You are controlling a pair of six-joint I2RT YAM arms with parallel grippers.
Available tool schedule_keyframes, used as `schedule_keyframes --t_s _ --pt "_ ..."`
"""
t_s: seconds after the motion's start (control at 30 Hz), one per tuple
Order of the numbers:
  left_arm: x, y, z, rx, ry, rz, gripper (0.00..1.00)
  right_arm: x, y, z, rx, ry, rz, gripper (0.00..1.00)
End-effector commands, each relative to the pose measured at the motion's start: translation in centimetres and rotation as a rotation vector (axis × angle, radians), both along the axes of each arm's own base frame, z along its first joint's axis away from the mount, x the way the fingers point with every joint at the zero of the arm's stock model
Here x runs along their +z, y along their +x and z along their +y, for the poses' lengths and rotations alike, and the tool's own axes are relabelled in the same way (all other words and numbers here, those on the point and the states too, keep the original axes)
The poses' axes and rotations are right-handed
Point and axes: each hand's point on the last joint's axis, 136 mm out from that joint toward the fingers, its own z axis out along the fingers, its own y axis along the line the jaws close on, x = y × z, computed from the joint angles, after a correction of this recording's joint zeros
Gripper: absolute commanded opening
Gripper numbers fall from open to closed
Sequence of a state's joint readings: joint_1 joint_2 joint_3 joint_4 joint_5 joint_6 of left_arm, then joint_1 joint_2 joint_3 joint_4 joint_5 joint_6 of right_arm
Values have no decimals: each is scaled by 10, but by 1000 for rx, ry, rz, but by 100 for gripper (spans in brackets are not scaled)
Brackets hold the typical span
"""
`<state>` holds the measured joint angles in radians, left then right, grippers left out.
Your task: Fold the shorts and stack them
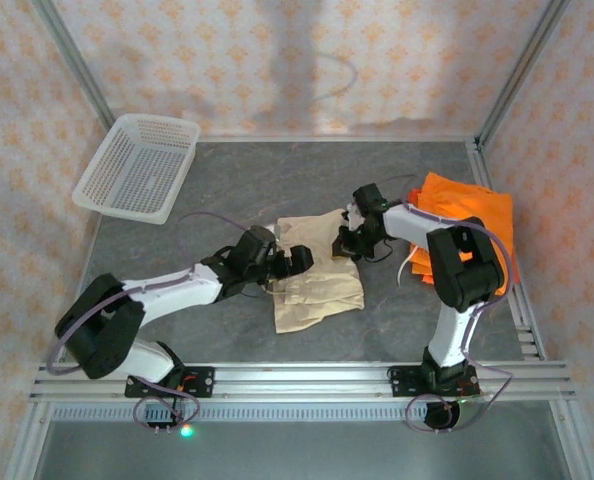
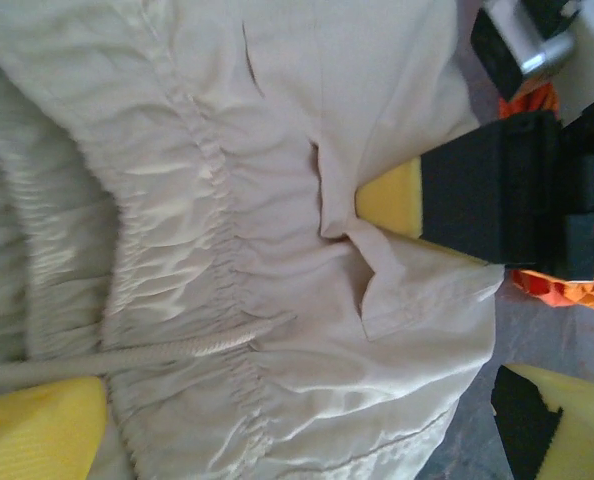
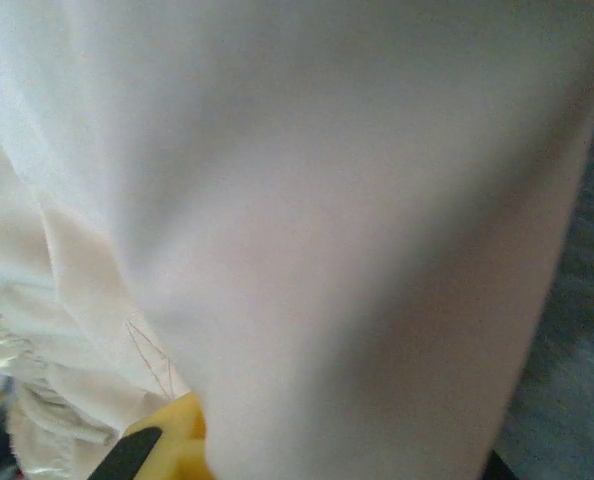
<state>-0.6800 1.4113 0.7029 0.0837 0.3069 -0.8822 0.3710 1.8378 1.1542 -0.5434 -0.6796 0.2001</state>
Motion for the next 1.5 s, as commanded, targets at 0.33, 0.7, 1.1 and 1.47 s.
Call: schedule_keyframes --t_s 0.33,0.7,1.1,1.47 --pt "29 -4 18 26 11 -78 100 91 17 -123 -68 -756 -165 0" --pt "29 -1 16 29 -2 -81 100 137 56 -151 -57 -1017 -209 0" --pt "26 -2 19 33 9 -80 100 181 70 -179 -47 -1179 -228 0" --pt "23 -1 19 41 2 -77 100 233 72 -220 -159 -1193 -278 0"
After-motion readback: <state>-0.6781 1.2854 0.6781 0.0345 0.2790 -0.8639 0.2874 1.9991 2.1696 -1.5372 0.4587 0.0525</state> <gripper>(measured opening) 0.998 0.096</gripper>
